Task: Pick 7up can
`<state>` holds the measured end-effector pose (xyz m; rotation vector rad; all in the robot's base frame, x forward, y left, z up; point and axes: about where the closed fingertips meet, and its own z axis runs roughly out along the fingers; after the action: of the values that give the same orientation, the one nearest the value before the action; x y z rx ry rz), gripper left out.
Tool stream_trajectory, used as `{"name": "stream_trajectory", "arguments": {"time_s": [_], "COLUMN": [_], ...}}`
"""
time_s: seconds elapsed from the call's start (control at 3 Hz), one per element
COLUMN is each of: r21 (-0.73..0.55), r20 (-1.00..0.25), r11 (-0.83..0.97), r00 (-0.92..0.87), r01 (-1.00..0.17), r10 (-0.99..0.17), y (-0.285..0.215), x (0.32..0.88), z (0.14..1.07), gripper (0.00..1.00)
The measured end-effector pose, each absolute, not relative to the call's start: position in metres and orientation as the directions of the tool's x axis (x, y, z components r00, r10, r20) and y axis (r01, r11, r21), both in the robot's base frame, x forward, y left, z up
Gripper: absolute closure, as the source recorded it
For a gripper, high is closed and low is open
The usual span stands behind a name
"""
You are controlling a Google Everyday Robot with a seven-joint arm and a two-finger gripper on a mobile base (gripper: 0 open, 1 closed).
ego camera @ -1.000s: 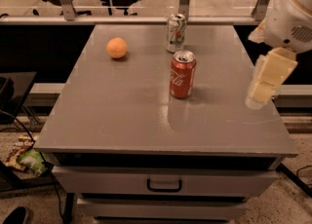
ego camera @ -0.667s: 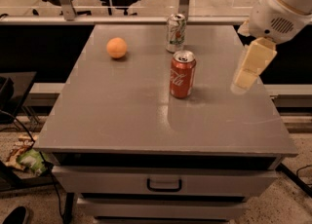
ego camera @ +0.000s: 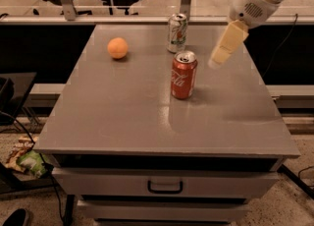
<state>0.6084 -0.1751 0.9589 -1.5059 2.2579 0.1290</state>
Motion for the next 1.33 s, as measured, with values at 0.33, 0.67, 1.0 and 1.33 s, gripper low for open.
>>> {"name": "stream_trajectory", "arguments": {"time_s": [0.33,0.67,1.0,1.33], "r21": [-0.119,-0.094,-0.081,-0.090], "r20": [-0.441,-0.472,-0.483,-0.491], "r11": [0.471,0.543,0.613,0.682], "r00": [-0.378,-0.443,-0.507,-0.564], "r01": [-0.874,-0.834,-0.786,-0.725], "r10": [-0.814,-0.762,-0.714,-0.664], "y": [-0.159,-0.141,-0.128,-0.119], "x": [0.644,0.672,0.696,0.718], "z": [0.959,0.960,0.955,0.950], "gripper": [0.00,0.00,0.00,0.00]}}
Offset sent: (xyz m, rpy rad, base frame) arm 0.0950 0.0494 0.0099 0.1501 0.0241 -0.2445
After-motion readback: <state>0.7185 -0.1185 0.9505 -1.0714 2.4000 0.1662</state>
